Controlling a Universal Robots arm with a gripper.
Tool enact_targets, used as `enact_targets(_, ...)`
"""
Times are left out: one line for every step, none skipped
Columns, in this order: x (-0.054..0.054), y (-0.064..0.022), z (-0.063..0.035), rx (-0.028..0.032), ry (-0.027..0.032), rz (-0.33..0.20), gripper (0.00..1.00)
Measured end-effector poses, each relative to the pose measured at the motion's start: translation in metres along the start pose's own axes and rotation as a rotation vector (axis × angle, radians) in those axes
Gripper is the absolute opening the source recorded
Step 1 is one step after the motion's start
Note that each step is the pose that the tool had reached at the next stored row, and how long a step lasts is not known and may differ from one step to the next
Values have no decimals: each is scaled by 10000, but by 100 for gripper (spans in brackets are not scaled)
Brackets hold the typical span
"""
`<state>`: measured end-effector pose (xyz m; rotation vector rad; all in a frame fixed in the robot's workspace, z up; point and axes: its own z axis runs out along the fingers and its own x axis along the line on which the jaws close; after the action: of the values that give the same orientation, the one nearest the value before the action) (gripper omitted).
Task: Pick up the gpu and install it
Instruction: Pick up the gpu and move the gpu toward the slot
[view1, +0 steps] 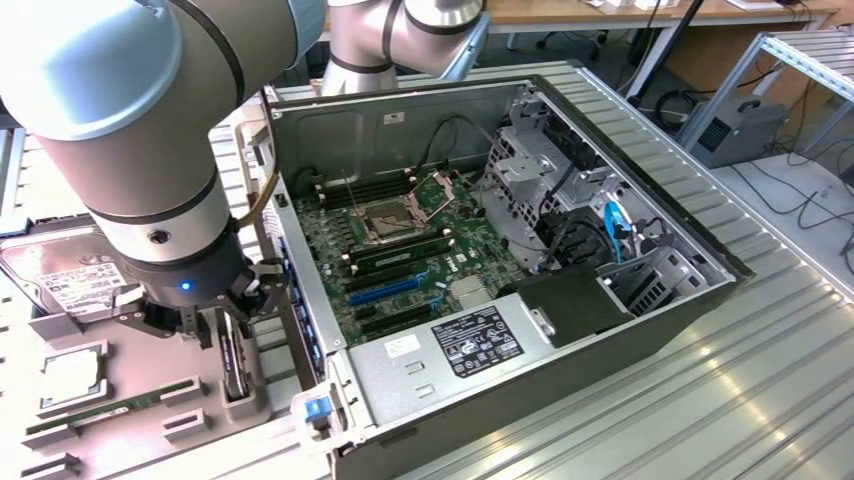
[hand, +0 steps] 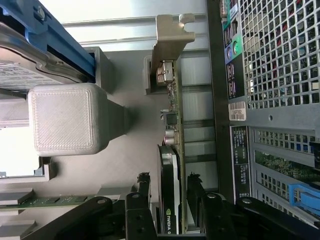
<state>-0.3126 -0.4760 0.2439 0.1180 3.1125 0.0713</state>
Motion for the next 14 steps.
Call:
enact_targets(0,0,0,0,0,0,42)
enact_targets(0,0,0,1,0,0,36)
enact_targets(0,0,0,0,0,0,29)
enact_targets(0,0,0,1,1,0,29)
enact_targets(0,0,0,1,0,0,29)
enact_targets(0,0,0,0,0,0,29)
enact_targets(0,0,0,0,0,0,29)
enact_targets(0,0,0,1,1,0,29)
enact_targets(0,0,0,1,1,0,27)
enact_targets(0,0,0,1,0,0,27)
enact_targets(0,0,0,1,1,0,27)
enact_targets(0,0,0,0,0,-4,27)
enact_targets(1,0,1,-2,8,-153,27)
enact_targets(0,0,1,-4,12,-239,27)
